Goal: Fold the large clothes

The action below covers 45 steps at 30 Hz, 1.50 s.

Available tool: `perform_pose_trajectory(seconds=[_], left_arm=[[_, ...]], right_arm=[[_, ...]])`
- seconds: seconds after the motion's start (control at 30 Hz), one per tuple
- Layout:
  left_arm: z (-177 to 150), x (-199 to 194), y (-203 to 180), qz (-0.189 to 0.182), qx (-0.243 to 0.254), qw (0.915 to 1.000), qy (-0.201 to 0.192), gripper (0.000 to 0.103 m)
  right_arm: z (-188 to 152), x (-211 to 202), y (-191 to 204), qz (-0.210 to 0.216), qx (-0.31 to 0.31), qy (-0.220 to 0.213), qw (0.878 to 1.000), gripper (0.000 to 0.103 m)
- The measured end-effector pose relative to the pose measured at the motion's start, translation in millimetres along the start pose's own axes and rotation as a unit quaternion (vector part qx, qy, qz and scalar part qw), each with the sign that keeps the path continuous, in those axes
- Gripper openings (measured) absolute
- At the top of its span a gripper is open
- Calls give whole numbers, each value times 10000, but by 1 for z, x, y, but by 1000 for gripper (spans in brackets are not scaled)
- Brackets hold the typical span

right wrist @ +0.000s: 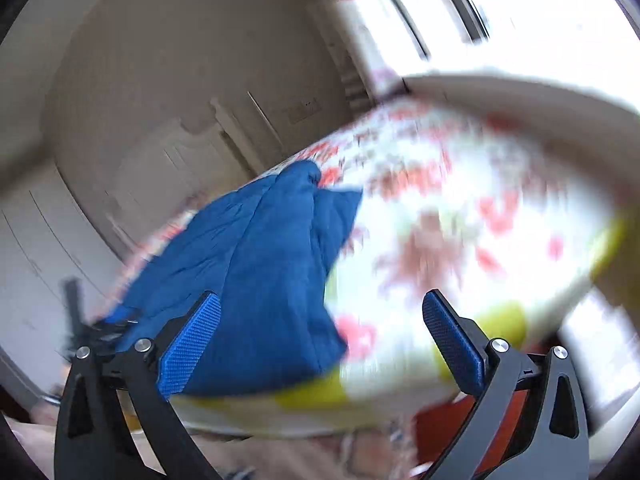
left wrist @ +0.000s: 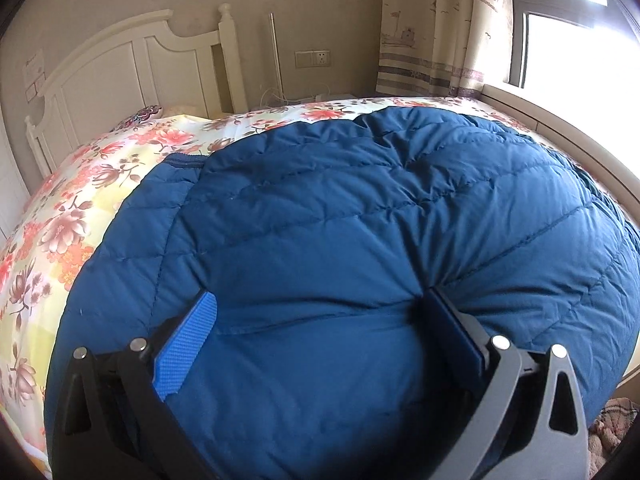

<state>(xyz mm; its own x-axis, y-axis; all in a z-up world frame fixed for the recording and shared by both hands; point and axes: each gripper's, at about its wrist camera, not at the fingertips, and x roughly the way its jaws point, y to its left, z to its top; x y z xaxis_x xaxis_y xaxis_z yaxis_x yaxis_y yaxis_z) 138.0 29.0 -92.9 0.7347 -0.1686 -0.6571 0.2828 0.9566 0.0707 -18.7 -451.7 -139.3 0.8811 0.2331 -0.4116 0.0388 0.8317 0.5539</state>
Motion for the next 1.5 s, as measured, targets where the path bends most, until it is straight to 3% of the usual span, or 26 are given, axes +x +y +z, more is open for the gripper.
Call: perform_pose_trajectory(seconds=[0.13,0.37,0.57,0.7,0.83,0.97,1.13,1.2,1.27,1.33,1.37,1.43,1.5], left_arm=[[0,0,0,-19,-9,10000,-1,101],[0,1,0,-25,-30,10000,8,101],[0,2,1,-20,-38,10000,14,101],[0,1,1,-21,-37,10000,26,101],[0,0,0,-30,-55,10000,11,101],[-1,0,0,-27,-59,10000,4,101],[-1,-1,0,-38,-57,10000,-3,101],[-1,0,-1,-29,-67,10000,5,101],[0,0,-1,-8,-94,9999,37,101],[4,-1,0,-23,-132,9998,152,101],[8,-2,1,-94,-167,9994,278,101],[24,-2,5,-436,-306,9968,592,101],[45,1,7,-699,-415,9946,644,101]], right_arm=[[-20,-2,2,400,-20,75,9992,88],[-22,37,45,584,-367,585,9959,90],[-13,62,45,933,244,1047,9898,91],[-8,62,61,401,-246,1670,9848,89],[-14,54,56,497,107,1835,9817,85],[-18,68,63,719,178,1472,9863,85],[-1,109,90,391,219,1209,9917,92],[4,126,95,156,555,1008,9932,91],[7,125,95,208,642,630,9957,62],[8,115,92,415,558,254,9973,47],[8,111,92,456,466,172,9977,41],[6,99,104,426,-2,-96,9990,40],[7,92,118,421,-354,-294,9981,40]])
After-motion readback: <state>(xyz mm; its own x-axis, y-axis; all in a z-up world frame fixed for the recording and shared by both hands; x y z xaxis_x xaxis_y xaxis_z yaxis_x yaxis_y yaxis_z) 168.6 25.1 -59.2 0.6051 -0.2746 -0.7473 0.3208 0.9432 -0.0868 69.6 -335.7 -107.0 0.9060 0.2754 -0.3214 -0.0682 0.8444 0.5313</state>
